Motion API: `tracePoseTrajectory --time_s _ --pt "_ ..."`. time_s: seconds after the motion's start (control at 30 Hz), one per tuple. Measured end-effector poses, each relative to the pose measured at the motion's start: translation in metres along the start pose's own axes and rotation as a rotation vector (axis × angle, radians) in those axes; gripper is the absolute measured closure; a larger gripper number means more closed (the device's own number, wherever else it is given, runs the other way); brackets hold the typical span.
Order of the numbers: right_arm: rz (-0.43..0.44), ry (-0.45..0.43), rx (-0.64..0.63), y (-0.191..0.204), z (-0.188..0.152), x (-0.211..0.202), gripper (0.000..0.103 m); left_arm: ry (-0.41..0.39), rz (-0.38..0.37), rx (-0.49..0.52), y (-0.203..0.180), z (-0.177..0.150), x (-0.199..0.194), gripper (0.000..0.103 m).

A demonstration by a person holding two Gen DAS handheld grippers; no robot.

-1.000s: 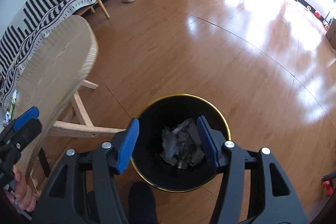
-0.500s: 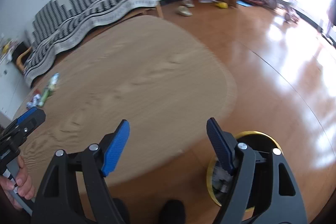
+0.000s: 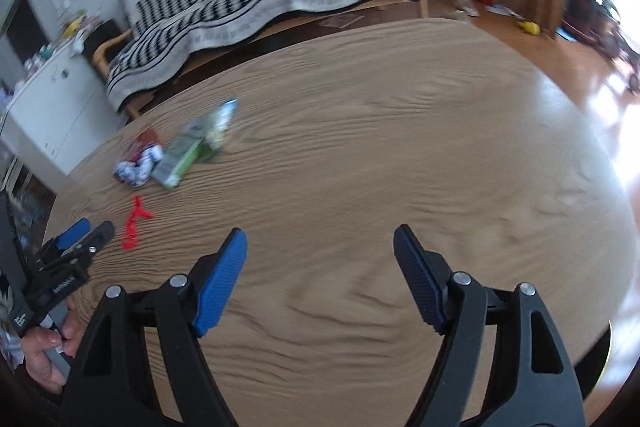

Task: Collect trash
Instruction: 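Return both tools from the bin to the table, then grasp the red ribbon with the left tool while the right tool grasps the green snack wrapper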

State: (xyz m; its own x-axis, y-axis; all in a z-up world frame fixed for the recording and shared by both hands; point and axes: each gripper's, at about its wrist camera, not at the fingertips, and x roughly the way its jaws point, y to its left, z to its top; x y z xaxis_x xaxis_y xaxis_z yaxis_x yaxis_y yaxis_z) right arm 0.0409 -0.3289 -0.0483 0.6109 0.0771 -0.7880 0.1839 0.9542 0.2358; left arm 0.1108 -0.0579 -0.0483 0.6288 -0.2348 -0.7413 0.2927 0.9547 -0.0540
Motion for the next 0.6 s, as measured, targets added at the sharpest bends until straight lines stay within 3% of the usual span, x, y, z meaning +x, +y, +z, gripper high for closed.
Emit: tracePoseTrajectory --time_s 0.23,0.53,0.6 --pt "0.026 0.035 -0.059 0.039 0.008 0.032 0.030 0.041 -0.003 -0.001 0.014 0.001 0.033 0.023" --pt "0.060 0.054 -0.048 0.057 0.031 0.068 0.030 0.063 -0.033 0.028 0.004 0.004 0.047 0.061" --pt "0.054 0.053 -0.062 0.063 0.039 0.076 0.035 0.071 -0.041 0.039 -0.002 0.004 0.046 0.072"
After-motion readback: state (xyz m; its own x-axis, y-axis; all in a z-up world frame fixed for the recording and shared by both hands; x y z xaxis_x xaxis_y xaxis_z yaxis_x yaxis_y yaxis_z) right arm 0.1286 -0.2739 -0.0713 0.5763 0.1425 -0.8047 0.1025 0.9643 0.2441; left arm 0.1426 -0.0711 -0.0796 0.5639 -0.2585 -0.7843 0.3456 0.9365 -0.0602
